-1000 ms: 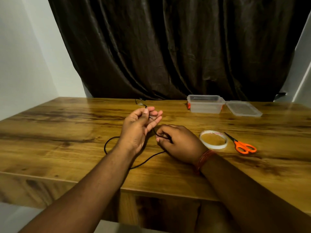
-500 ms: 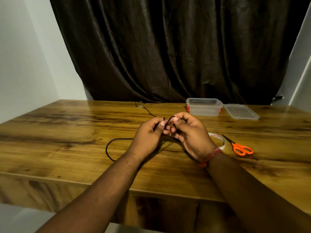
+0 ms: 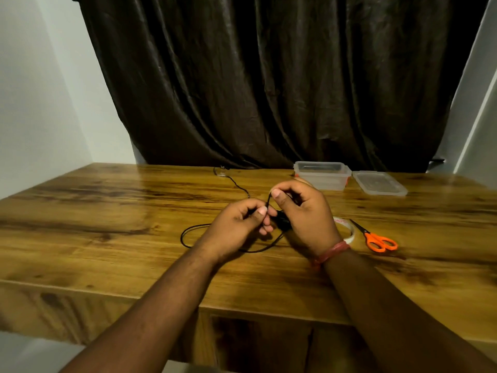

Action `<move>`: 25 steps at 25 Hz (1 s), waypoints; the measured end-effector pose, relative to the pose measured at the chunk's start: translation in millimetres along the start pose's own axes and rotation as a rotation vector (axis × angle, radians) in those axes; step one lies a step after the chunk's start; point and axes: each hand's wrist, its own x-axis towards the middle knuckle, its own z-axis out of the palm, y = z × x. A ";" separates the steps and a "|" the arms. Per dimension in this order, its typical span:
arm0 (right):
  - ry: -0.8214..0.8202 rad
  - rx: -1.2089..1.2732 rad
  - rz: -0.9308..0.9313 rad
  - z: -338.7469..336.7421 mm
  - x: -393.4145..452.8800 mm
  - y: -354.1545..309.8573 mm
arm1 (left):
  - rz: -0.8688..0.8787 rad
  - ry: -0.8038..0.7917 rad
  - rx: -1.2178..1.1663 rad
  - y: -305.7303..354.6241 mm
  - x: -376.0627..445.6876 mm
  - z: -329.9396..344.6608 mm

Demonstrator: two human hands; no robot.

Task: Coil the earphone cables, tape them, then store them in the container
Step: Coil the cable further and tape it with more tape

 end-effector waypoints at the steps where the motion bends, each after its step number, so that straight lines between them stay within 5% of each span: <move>1: 0.024 -0.060 -0.015 0.3 -0.1 0.6 | -0.016 -0.038 -0.044 0.4 -1.0 0.2; 6: 0.056 -0.156 0.006 0.4 -1.3 7.0 | -0.042 -0.174 -0.434 -1.7 -0.6 -6.4; 10: -0.103 -0.143 0.076 6.9 -5.1 9.5 | -0.007 -0.164 -0.584 -1.1 0.6 -8.9; 15: -0.343 -0.213 0.036 14.8 -12.4 6.7 | 0.012 0.025 -0.785 5.3 5.1 -11.4; 19: -0.374 -0.380 -0.041 15.0 -14.7 6.4 | 0.022 0.112 -0.807 3.9 9.9 -11.1; 25: -0.473 0.311 0.396 16.3 -16.2 -14.1 | 0.063 0.239 -0.720 0.5 13.8 -10.6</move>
